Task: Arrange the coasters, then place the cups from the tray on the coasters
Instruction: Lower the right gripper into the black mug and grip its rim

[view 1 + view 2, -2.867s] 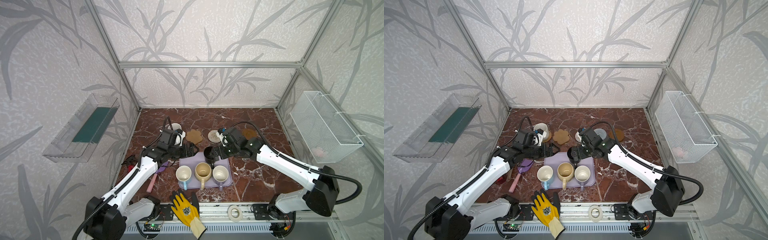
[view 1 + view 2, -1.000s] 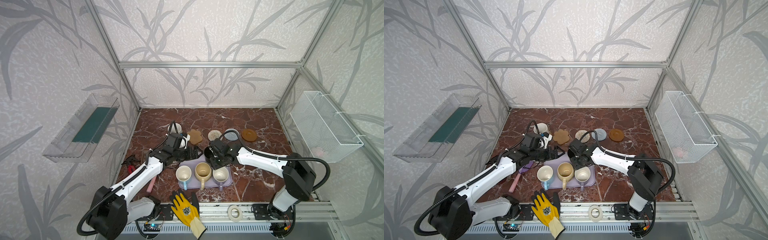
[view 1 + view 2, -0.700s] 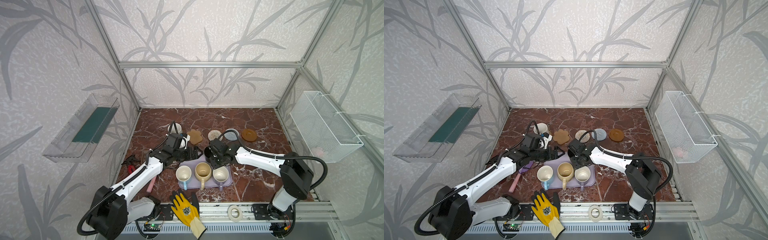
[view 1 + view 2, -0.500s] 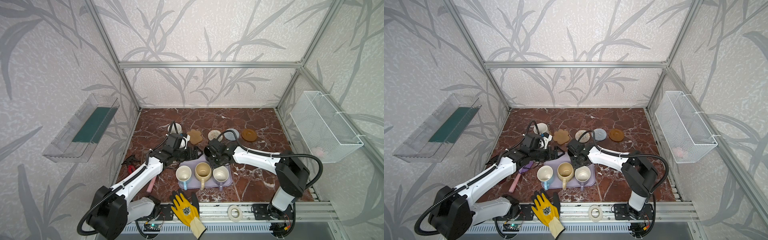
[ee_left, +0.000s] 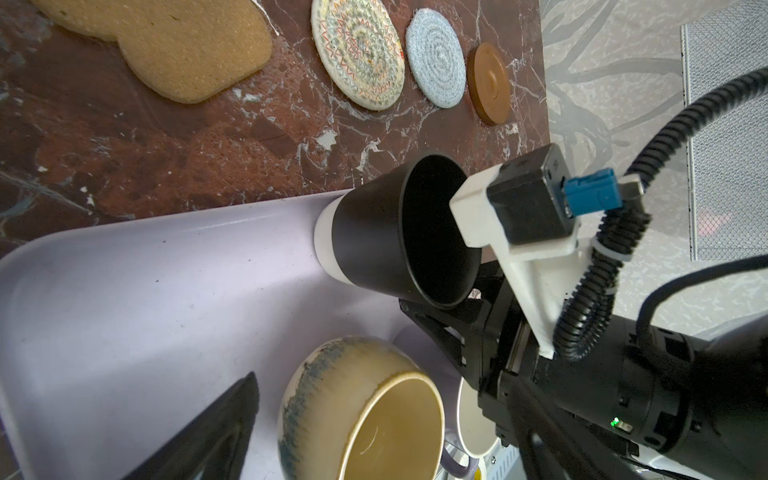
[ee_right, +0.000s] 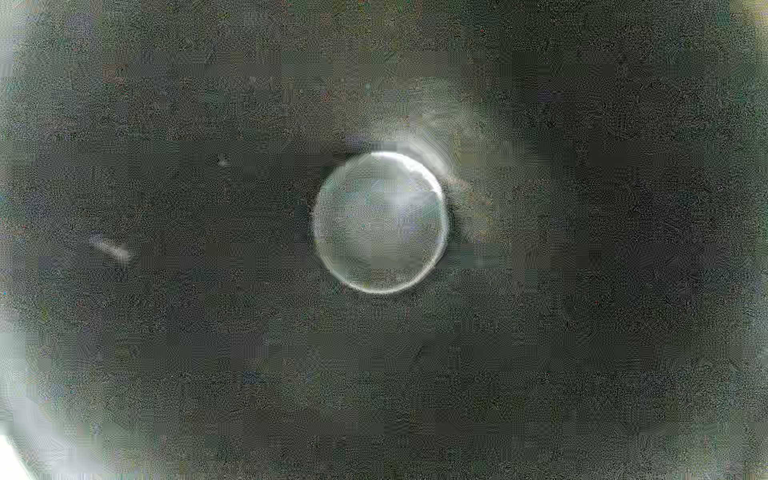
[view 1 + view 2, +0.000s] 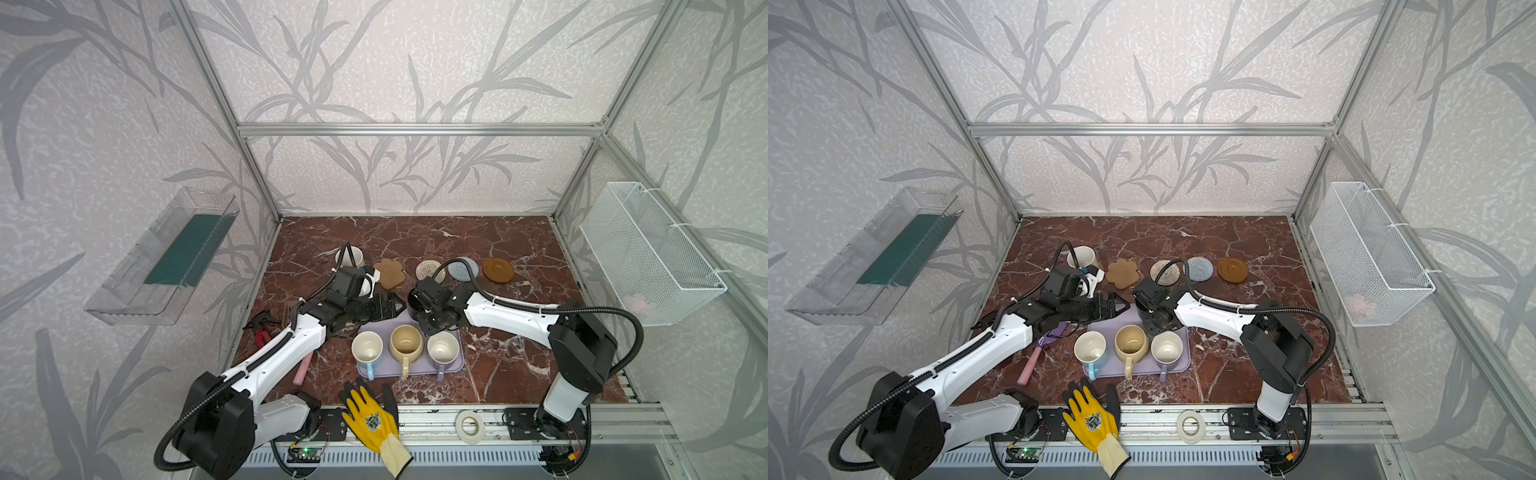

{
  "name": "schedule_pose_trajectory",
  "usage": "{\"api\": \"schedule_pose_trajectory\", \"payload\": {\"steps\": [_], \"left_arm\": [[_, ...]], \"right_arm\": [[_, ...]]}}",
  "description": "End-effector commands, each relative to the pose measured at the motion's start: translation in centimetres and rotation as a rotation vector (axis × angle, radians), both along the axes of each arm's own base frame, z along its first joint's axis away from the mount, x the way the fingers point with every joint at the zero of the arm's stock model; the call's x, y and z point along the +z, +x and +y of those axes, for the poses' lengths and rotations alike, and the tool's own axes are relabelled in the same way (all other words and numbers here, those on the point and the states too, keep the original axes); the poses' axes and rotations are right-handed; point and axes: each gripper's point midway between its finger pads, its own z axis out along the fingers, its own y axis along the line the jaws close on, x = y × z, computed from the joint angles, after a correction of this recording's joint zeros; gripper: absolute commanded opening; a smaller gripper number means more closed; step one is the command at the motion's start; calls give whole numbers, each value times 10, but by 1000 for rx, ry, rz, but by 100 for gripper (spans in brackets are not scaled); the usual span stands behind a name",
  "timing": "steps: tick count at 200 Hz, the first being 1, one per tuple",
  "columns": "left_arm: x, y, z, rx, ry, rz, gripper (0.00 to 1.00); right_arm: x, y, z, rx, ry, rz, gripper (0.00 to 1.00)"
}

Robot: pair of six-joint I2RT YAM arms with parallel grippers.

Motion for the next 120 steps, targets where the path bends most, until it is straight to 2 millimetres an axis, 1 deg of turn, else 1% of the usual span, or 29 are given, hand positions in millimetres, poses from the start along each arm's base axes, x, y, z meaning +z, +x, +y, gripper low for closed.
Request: {"api": "schedule_pose_trajectory", "payload": {"steps": [1,31,34,41,55,63,76,81,83,86,120], "left_arm": [[-4,0,0,4,4,-4,96],[-5,0,1,6,6,-2,96],[-5,0,1,5,6,0,96],[-5,0,1,6,6,-1,96],[-3,1,1,10,2,-7,96],[-2,2,1,14,2,-13,96],[2,4,2,28,-6,-26,96],[4,5,2,34,-11,-31,96],[4,5,2,37,-13,-35,96],[6,6,2,39,-16,-40,96],[15,9,1,60,-49,-73,95]], "right_arm": [[7,5,4,4,5,-23,16],[10,7,7,10,12,-32,12],[12,8,7,10,13,-35,9],[14,8,8,10,17,-40,7],[20,10,9,10,28,-54,6],[25,11,9,9,34,-62,2],[27,11,9,10,33,-69,0],[27,12,9,7,31,-71,0],[37,12,9,6,50,-88,0],[40,12,9,6,54,-93,0],[55,14,8,3,63,-111,0]]}}
